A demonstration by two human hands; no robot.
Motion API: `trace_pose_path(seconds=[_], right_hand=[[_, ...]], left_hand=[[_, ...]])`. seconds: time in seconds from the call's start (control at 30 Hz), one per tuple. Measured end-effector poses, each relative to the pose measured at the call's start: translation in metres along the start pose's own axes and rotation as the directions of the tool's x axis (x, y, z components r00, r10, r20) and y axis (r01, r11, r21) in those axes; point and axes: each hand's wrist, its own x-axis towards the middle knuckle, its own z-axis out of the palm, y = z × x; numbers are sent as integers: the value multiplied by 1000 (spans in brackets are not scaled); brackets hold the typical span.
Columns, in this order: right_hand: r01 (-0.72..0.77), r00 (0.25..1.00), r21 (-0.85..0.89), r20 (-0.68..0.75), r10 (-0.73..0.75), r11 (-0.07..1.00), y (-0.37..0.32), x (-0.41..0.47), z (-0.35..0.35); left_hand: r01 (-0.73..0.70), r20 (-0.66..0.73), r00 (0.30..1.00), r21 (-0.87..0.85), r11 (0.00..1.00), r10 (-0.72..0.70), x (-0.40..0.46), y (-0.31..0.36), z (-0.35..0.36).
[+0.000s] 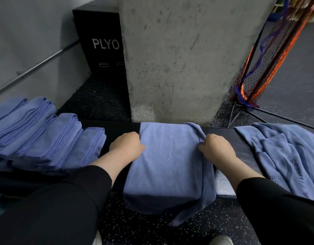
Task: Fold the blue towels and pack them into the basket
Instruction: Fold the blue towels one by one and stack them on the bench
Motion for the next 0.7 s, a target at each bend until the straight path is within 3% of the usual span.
trace_pose_path(seconds=[0.13,0.23,0.33,0.4,0.47,0.53,0.6,0.7], right_hand=[[158,981,212,-148,-128,964,-11,14,1],[108,977,361,-209,-33,927,-17,32,-4],[-24,982,184,-180,58,983,-10,38,-2],[39,966,91,-258,-14,995,-14,34,-2],[237,922,46,-324,-210,970,-29,32,-1],[412,886,-53,-210,-413,910,-41,31,10],[433,899,-83,-35,-437,898,-44,34,26],[364,929,-108,-28,-369,925,-35,47,33]], left_hand=[[30,-140,989,-78,997,-40,7,-7,-13],[55,-194,978,-111,992,-76,10,-19,-15],[-5,-247,969,-68,998,-12,6,-23,-10],[-125,-287,949,48,991,134,6,-19,-4],[-265,-248,922,156,952,298,4,-9,4],[-365,-128,911,196,910,393,1,1,15],[-409,5,909,210,888,417,-2,6,27],[-403,101,915,173,899,390,1,4,32]])
